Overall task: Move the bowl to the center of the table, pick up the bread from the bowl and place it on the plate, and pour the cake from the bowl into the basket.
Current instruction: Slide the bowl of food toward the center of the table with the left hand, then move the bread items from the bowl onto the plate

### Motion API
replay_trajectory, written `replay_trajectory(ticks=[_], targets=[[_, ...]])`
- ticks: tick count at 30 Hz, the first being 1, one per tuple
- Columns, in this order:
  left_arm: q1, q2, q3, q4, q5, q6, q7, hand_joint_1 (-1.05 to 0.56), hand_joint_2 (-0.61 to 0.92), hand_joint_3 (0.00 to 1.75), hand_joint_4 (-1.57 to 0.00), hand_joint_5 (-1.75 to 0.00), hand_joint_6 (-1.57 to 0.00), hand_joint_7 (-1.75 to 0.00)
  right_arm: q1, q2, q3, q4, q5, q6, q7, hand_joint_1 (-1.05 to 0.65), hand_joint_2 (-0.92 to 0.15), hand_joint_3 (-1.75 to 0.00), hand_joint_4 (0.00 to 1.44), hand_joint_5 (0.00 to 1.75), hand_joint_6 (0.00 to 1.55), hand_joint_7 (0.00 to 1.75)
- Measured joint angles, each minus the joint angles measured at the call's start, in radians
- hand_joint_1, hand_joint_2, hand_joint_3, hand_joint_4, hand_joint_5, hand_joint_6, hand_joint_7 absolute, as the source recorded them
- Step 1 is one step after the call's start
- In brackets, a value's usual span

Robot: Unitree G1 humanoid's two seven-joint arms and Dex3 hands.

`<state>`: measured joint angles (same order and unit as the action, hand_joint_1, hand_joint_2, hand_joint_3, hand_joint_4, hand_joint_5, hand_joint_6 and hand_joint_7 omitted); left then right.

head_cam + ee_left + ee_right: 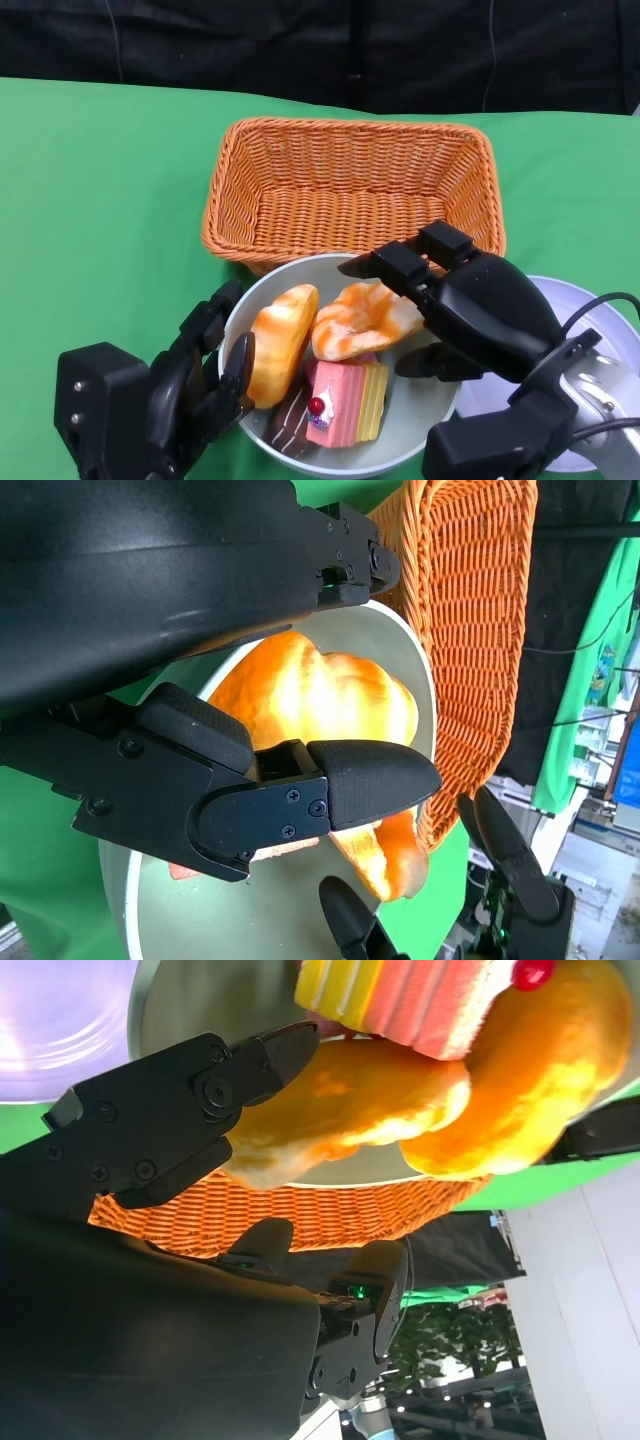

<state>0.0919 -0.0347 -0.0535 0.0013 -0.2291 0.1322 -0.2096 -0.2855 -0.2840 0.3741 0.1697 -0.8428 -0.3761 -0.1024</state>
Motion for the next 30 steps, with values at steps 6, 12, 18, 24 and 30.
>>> replay_trajectory(ticks=[6,12,18,24,30], targets=[[-0.001,-0.003,-0.004,-0.001,0.005,0.000,0.000,-0.92,0.92,0.72,-0.05,-0.07,-0.02,-0.01,-0.041,0.000,0.032,0.072,-0.006,0.000,-0.034,-0.18,-0.65,0.00,0.00,0.92,0.04,0.74],[-0.007,-0.007,-0.017,0.000,0.028,0.000,0.001,-0.93,0.92,0.72,-0.06,-0.08,-0.04,-0.02,-0.082,0.001,0.063,0.135,-0.007,-0.003,-0.082,-0.13,-0.66,0.00,0.00,1.03,0.14,0.69],[-0.011,-0.011,-0.019,0.003,0.043,-0.001,0.001,-0.90,0.92,0.73,-0.09,-0.11,-0.06,-0.02,-0.100,0.001,0.080,0.169,-0.007,-0.006,-0.107,-0.02,-0.66,0.00,0.17,1.04,0.34,0.66],[-0.014,-0.006,-0.026,0.004,0.086,-0.012,0.020,-0.88,0.92,0.72,-0.11,-0.14,-0.08,-0.03,-0.116,0.001,0.084,0.233,0.001,-0.072,-0.211,0.16,-0.69,-0.04,0.72,0.81,0.87,0.41],[-0.003,0.021,-0.015,-0.005,0.112,-0.026,0.023,-0.68,0.92,0.52,-0.24,-0.29,-0.37,-0.13,-0.154,0.001,0.093,0.327,0.005,-0.206,-0.355,0.29,0.05,-1.65,1.40,1.18,1.54,0.48]])
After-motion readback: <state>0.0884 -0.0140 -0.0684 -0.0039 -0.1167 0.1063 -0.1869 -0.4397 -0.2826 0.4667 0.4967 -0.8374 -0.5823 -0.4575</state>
